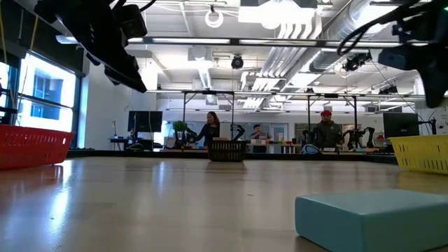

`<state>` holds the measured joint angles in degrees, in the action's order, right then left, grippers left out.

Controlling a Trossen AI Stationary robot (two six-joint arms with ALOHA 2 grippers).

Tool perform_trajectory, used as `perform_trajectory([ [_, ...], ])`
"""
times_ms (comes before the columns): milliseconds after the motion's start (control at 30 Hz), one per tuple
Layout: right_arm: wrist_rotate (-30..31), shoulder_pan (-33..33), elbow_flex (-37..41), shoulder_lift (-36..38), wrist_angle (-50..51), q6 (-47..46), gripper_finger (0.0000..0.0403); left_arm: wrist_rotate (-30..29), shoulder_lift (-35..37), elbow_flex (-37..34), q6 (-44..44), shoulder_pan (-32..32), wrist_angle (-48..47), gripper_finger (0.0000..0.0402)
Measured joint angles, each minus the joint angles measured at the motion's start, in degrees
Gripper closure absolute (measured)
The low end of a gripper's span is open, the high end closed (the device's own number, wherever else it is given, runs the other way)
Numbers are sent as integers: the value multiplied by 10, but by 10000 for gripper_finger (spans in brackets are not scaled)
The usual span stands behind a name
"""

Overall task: Sort & place blocks by color
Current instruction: Put the green block into the yellow bin, then put the blue block into the red bin

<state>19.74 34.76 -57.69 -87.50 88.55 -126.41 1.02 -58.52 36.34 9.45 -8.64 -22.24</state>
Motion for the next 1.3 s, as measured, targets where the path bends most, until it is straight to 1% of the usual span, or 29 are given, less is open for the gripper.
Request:
perform_trajectory([
  [133,-23,17,33,6,-48,-25,303,-1,0,0,0,7,1,192],
  [300,-26,21,71,6,-108,-26,301,-2,0,0,0,16,8,192],
  [433,-50,20,93,6,-120,-26,290,-2,0,0,0,27,17,192],
  [533,-55,20,99,6,-119,-26,274,-2,0,0,0,37,21,192],
  [767,-49,20,99,6,-105,-23,244,-2,0,0,1,57,30,192],
  [1000,-50,20,95,6,-95,-22,237,-2,0,0,11,72,30,192],
  [1067,-48,20,83,6,-93,-17,237,-2,0,0,11,76,29,192],
  [1300,-8,20,8,6,-75,32,236,-2,0,0,11,81,29,192],
])
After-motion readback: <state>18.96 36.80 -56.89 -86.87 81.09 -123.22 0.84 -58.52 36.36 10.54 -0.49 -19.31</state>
